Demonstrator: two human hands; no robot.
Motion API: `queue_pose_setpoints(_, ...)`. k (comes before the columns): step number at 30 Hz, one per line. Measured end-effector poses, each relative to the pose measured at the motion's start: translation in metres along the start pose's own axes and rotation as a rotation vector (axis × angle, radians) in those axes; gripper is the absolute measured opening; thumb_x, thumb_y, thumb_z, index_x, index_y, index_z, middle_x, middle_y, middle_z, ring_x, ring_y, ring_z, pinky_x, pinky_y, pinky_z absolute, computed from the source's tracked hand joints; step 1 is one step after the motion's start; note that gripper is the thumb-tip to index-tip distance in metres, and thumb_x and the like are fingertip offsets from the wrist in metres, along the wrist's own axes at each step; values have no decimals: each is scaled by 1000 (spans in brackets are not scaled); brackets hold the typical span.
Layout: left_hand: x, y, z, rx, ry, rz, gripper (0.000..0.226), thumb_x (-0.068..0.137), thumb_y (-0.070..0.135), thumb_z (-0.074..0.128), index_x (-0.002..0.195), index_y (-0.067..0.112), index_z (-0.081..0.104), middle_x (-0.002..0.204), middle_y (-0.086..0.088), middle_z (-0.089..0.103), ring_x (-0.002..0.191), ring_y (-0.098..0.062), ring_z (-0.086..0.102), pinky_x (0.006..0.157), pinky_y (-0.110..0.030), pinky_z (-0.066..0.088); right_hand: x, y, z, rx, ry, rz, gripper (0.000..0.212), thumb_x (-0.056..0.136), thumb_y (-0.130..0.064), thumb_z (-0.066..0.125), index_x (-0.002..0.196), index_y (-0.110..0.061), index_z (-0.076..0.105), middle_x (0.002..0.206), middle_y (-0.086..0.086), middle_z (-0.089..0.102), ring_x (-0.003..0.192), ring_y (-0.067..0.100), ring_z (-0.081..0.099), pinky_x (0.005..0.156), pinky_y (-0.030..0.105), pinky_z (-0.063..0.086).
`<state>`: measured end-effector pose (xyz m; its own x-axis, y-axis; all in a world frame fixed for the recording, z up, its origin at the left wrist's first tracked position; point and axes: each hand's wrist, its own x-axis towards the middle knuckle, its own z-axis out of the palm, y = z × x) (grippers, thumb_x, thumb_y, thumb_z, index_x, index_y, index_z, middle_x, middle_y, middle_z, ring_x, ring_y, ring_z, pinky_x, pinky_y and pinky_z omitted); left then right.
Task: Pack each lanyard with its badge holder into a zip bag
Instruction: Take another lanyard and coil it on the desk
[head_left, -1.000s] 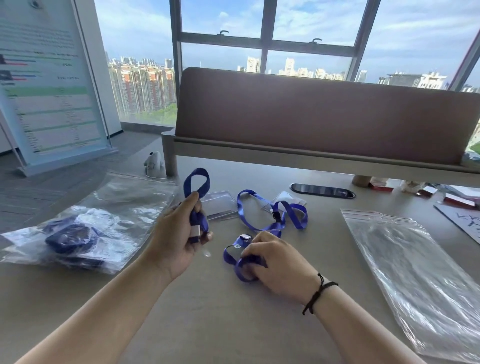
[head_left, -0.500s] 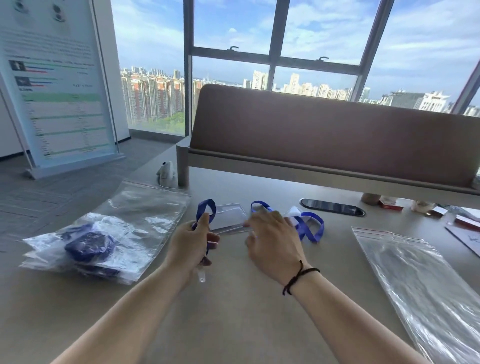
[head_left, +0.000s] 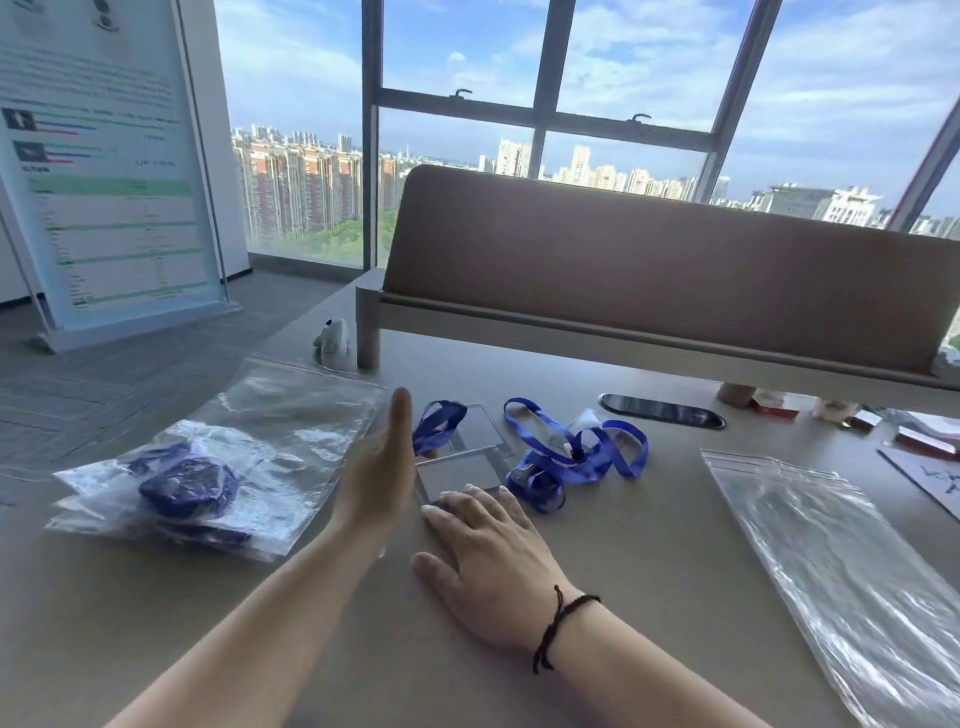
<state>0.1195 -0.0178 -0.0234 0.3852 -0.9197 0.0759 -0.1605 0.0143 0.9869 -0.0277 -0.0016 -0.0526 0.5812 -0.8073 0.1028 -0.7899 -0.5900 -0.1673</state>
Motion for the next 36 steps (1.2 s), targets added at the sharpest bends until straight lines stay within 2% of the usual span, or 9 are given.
queue_pose_setpoints(4,-7,1,6,299,-9,156,56,102,47,34,59,19,58,48,5,50,51,-20,46,52,-33,30,-45,1,-8,8,8,-39,55,96,-59,32,146,-35,38,148,-10,38,144,16,23,123,41,8)
queue_pose_setpoints(7,-21,6,16,349,-99,296,46,93,30,56,49,17,55,43,4,46,43,-8,39,50,-28,32,-74,3,-14,14,11,-51,58,94,-60,32,147,-36,37,148,-11,39,139,17,31,120,36,18)
queue_pose_setpoints(11,-35,5,27,438,-256,468,20,84,11,67,66,19,71,56,5,63,51,-12,55,54,-25,44,-111,6,-22,63,-17,-65,59,94,-57,42,149,-35,36,155,-16,33,141,13,27,118,31,17)
queue_pose_setpoints(15,-58,15,35,431,-386,522,30,81,2,63,75,30,69,55,12,58,47,-7,45,51,-17,38,-142,15,-32,232,-43,-85,49,90,-51,58,136,-33,56,148,-19,46,136,1,35,116,21,24)
queue_pose_setpoints(20,-87,24,48,409,-542,631,38,79,-6,60,73,32,62,66,10,59,57,-9,47,57,-16,37,-152,48,-46,586,97,110,21,83,-35,76,103,-28,76,95,-13,70,80,2,64,78,18,51)
queue_pose_setpoints(24,-100,7,62,464,-645,629,33,75,1,64,94,28,60,73,9,57,67,-7,52,63,-15,40,-151,85,-44,462,119,181,28,74,-41,83,97,-28,75,87,-10,66,74,8,60,70,21,49)
queue_pose_setpoints(29,-111,-8,79,591,-703,601,48,87,41,69,130,38,45,101,21,54,99,4,55,90,-16,46,-149,93,-36,479,165,148,26,69,-37,86,91,-28,75,83,-8,62,70,3,55,66,16,42)
queue_pose_setpoints(32,-109,-11,83,911,-660,679,56,91,60,50,141,41,36,134,19,47,130,-3,38,113,-27,29,-148,96,-37,522,165,160,26,67,-32,87,87,-24,73,70,-12,61,62,2,53,61,17,43)
queue_pose_setpoints(36,-109,-7,79,1167,-800,670,66,96,51,35,156,31,16,165,12,12,150,-5,0,122,-29,-2,-149,97,-36,580,160,149,25,68,-30,87,84,-22,70,76,-5,68,62,4,56,64,27,51)
